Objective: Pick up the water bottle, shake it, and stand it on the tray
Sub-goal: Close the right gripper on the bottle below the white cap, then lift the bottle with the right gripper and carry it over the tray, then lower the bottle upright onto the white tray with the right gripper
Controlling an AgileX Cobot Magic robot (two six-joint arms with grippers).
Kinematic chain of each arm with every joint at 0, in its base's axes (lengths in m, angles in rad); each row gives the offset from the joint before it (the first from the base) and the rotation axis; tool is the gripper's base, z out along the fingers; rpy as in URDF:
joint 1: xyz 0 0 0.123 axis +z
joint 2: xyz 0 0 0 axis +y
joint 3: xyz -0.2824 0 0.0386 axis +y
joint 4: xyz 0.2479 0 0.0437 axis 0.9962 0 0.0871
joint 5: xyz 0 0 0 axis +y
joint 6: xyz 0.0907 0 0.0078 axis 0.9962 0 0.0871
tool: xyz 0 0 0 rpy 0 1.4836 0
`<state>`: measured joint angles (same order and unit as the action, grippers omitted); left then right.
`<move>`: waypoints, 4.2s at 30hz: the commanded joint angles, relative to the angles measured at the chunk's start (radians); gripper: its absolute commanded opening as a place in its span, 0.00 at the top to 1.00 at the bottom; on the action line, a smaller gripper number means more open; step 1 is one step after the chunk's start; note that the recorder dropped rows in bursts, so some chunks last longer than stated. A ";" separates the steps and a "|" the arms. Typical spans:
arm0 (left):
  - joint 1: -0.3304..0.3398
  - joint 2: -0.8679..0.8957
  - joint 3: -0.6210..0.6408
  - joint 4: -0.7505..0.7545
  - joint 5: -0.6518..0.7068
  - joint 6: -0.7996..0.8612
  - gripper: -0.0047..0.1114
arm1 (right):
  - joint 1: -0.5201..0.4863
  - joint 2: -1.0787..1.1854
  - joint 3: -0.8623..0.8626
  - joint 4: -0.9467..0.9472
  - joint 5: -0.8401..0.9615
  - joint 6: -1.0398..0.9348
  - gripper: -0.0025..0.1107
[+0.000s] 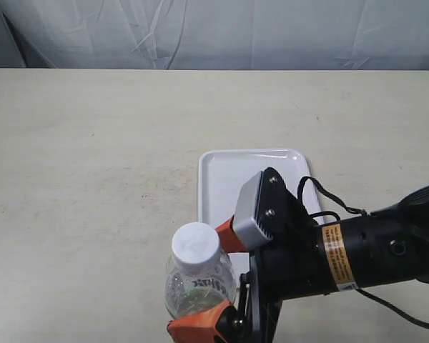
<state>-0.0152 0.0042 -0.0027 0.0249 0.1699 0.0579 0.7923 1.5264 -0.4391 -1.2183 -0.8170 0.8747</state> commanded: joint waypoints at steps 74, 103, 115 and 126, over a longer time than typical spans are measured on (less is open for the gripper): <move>-0.007 -0.004 0.003 -0.001 -0.014 -0.003 0.94 | 0.006 -0.146 -0.378 0.764 1.074 -0.278 0.99; -0.007 -0.004 0.003 -0.001 -0.012 -0.003 0.94 | 0.214 -0.120 -0.386 0.685 0.865 -0.234 0.99; -0.007 -0.004 0.003 -0.001 -0.012 -0.003 0.94 | 0.166 -0.120 -0.384 0.708 0.798 -0.249 0.99; -0.007 -0.004 0.003 -0.001 -0.012 -0.003 0.94 | 0.142 -0.120 -0.344 0.681 0.694 -0.307 0.99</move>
<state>-0.0152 0.0042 -0.0027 0.0249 0.1699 0.0579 0.9421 1.4165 -0.8043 -0.5217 -0.0190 0.5808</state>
